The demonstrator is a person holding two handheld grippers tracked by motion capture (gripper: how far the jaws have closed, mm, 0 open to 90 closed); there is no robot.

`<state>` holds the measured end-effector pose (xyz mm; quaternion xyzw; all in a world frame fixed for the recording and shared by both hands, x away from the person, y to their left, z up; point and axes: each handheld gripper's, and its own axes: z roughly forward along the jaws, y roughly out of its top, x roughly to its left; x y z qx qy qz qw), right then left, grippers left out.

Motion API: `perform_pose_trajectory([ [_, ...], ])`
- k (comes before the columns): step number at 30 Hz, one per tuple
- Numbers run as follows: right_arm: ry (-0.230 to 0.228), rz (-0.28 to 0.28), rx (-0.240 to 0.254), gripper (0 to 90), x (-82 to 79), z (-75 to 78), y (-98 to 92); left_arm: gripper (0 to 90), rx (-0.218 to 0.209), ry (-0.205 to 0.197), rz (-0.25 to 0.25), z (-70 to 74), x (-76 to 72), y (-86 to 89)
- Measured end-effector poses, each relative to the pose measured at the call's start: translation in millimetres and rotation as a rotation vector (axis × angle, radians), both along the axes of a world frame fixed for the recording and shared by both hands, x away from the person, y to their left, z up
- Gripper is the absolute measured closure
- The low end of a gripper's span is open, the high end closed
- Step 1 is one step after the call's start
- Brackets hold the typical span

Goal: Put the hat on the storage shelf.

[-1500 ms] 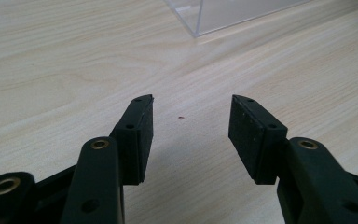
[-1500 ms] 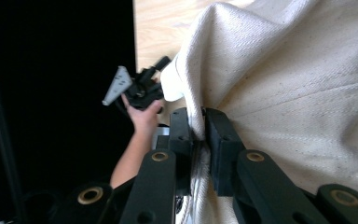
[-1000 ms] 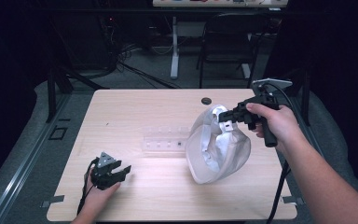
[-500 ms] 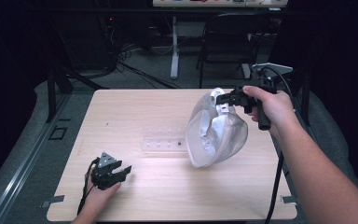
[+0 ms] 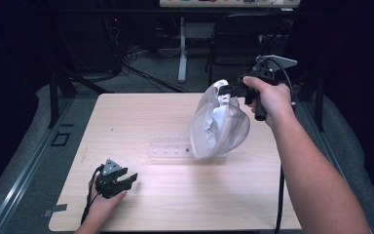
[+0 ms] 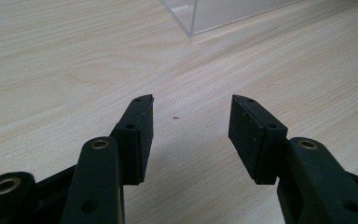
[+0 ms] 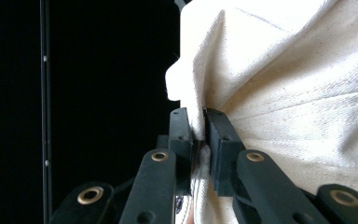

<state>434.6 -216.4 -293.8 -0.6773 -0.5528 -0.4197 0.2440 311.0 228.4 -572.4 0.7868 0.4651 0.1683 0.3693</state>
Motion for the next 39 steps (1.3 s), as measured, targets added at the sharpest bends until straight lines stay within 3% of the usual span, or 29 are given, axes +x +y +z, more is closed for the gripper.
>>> perform_pose_trajectory([
  [15,0.005,-0.102,0.011,82.1,18.6,-9.0,8.0,50.4,0.000,-0.001,-0.006,-0.1,0.4,-0.6],
  [23,0.019,-0.094,0.001,82.1,22.9,-19.7,14.1,50.3,0.010,0.010,-0.019,0.8,0.5,-1.9],
  [31,0.022,-0.102,0.002,82.1,25.3,-25.6,19.9,49.6,-0.005,-0.019,-0.027,1.4,1.4,-7.2],
  [34,0.019,-0.106,0.000,82.0,25.9,-27.1,22.3,49.7,-0.015,-0.028,-0.072,9.1,4.2,-22.0],
  [39,0.016,-0.100,-0.004,82.0,26.0,-27.0,24.4,49.5,-0.011,-0.129,-0.168,31.9,3.4,-68.2],
])
